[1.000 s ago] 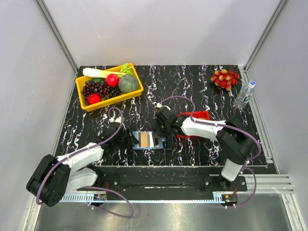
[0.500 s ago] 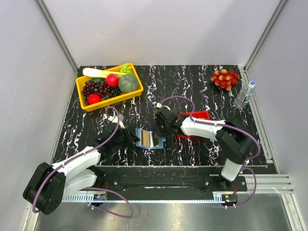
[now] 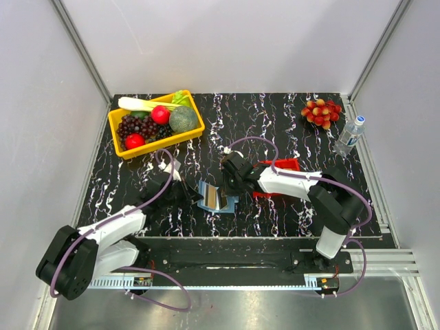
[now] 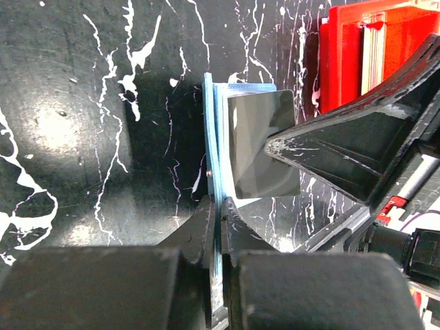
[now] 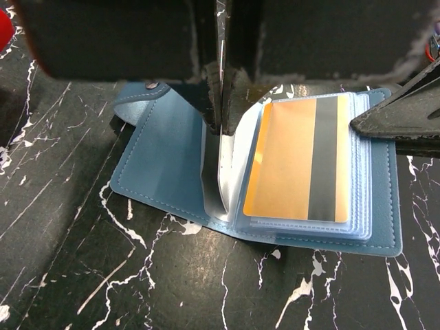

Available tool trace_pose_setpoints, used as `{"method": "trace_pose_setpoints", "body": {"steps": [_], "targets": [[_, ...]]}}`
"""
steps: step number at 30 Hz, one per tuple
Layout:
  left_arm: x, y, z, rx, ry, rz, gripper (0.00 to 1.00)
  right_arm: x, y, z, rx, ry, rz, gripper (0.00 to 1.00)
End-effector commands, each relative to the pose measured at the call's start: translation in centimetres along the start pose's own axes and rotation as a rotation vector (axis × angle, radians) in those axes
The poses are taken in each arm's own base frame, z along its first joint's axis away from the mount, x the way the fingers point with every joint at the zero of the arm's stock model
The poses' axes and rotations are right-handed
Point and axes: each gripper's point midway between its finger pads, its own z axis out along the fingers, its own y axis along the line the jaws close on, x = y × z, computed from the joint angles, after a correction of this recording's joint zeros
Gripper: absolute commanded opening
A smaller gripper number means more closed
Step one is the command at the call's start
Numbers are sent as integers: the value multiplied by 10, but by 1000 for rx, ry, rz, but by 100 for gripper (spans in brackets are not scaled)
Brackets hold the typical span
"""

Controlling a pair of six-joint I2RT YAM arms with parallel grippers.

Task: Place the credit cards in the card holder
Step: Insert the credit card into the card holder.

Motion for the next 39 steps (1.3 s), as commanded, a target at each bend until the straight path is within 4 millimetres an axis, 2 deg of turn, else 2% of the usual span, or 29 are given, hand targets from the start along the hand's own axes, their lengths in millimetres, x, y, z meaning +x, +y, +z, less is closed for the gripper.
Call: {"method": "trace_pose_setpoints", "body": {"steps": [1,5,11,14,15,19,22,27,30,33,39], "targets": [[-15,-35,-6,112,-10,66,0,-5,-14,-7,79,-20,-9,0],[-16,-47,-9,157,4,108,0,-4,-12,-7,74,-8,-11,0],[-6,-51,-3,194,76,132,1,3,-14,-2,74,18,-8,0],[-6,-51,-4,198,71,135,12,3,-15,-2,75,17,-9,0],[-6,-52,-4,200,71,137,13,3,-15,-2,75,19,-9,0],[-7,-50,-2,186,75,136,11,3,-14,-2,72,18,-11,0],[-6,-49,1,182,89,138,0,2,-14,-4,72,14,-8,0],[-9,-61,-2,229,91,181,0,-3,-13,-6,75,-7,-10,0],[-13,-56,0,180,83,192,0,-4,-13,-7,73,-9,-8,0],[-8,-46,7,111,108,190,0,-6,-14,-9,80,-22,-1,0],[0,-40,16,-68,90,254,0,-21,-10,-24,80,-90,17,0]]}}
